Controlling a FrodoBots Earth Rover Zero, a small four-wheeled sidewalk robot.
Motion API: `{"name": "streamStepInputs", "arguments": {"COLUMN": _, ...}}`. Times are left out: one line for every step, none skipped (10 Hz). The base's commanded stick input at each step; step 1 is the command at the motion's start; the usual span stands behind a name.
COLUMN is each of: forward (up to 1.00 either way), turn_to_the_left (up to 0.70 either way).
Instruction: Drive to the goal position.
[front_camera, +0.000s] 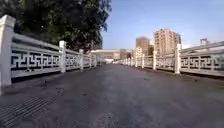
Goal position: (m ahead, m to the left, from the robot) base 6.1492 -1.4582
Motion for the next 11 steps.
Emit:
{"name": "streamStepInputs", "arguments": {"forward": 0.45, "turn_to_the_left": 0.00}}
{"name": "streamStepInputs", "arguments": {"forward": 0.45, "turn_to_the_left": 0.00}}
{"name": "streamStepInputs", "arguments": {"forward": 0.45, "turn_to_the_left": 0.00}}
{"name": "streamStepInputs", "arguments": {"forward": 0.45, "turn_to_the_left": 0.00}}
{"name": "streamStepInputs", "arguments": {"forward": 0.45, "turn_to_the_left": 0.00}}
{"name": "streamStepInputs", "arguments": {"forward": 0.45, "turn_to_the_left": 0.00}}
{"name": "streamStepInputs", "arguments": {"forward": 0.45, "turn_to_the_left": 0.00}}
{"name": "streamStepInputs", "arguments": {"forward": 0.45, "turn_to_the_left": 0.00}}
{"name": "streamStepInputs", "arguments": {"forward": 0.45, "turn_to_the_left": 0.00}}
{"name": "streamStepInputs", "arguments": {"forward": 0.45, "turn_to_the_left": 0.00}}
{"name": "streamStepInputs", "arguments": {"forward": 0.45, "turn_to_the_left": 0.00}}
